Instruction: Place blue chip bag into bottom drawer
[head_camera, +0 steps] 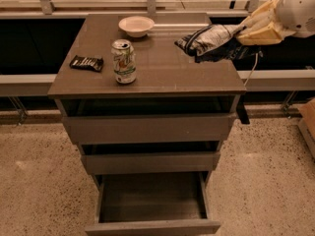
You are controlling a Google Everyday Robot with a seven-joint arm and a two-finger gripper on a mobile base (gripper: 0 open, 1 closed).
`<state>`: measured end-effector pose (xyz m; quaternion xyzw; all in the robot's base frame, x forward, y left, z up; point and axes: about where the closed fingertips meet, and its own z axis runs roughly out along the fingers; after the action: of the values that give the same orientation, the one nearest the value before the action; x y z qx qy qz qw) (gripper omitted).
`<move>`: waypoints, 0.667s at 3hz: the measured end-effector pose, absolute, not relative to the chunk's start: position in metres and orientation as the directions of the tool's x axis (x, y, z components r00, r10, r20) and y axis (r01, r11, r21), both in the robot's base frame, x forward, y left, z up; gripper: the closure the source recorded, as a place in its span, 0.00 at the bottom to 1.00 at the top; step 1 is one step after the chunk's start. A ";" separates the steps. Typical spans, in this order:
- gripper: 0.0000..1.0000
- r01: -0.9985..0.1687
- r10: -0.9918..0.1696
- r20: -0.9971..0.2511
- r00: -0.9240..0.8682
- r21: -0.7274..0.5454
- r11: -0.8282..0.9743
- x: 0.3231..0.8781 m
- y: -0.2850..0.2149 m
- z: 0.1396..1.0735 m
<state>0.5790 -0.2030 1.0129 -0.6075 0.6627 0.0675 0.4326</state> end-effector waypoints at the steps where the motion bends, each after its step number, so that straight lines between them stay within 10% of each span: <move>1: 1.00 -0.814 -0.731 -0.671 0.126 -0.491 0.311 0.552 -0.207 1.002; 2: 1.00 -0.824 -0.742 -0.668 -0.058 -0.387 0.413 0.520 -0.263 0.907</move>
Offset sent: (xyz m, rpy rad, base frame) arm -0.1475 -0.0991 -0.3664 -0.0566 0.5208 -0.2783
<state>0.5205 -0.2632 0.9066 -0.5395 0.7257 0.0485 0.4242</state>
